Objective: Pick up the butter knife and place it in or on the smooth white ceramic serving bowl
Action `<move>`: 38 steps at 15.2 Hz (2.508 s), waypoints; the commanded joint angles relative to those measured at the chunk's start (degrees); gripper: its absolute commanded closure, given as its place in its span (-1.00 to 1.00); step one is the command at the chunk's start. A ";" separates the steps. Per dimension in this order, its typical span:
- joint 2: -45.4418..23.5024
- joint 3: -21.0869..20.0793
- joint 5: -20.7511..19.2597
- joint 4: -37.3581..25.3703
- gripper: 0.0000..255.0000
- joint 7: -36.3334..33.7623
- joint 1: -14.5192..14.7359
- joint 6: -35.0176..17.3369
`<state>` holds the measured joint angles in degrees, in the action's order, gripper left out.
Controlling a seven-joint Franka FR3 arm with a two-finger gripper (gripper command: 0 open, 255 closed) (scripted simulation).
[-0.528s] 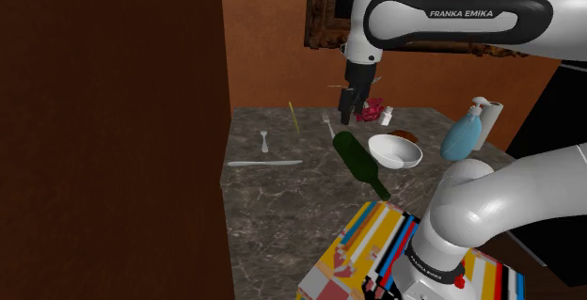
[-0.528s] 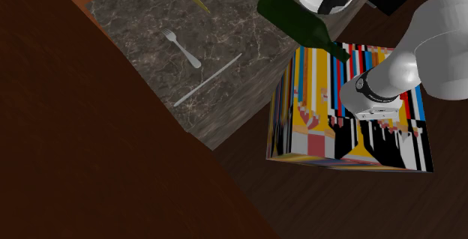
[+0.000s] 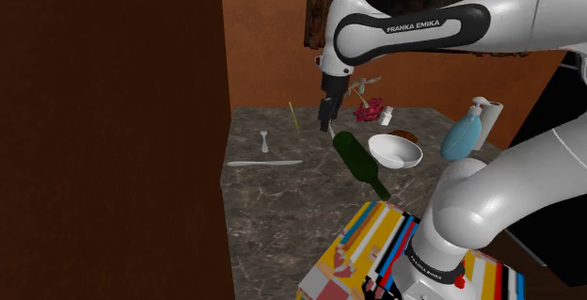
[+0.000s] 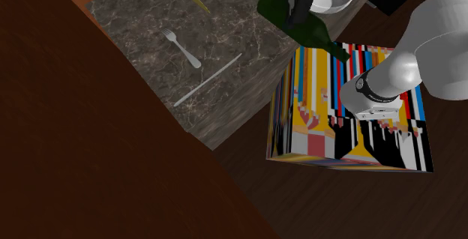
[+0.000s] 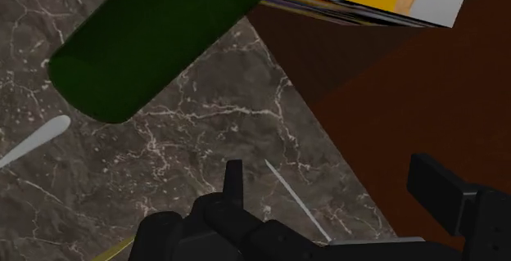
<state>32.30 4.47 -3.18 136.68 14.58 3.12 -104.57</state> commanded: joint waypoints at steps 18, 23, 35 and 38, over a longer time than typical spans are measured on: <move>-37.07 -1.16 5.55 -17.91 -1.00 25.54 8.85 -21.25; -40.49 -1.65 5.98 -18.06 -1.00 26.85 9.11 -24.60; -42.06 -1.76 6.16 -17.16 -1.00 26.97 9.08 -27.07; -41.93 -1.75 6.16 -16.88 1.00 27.00 9.07 -27.21</move>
<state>-9.52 2.72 2.98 119.30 41.66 12.17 -132.87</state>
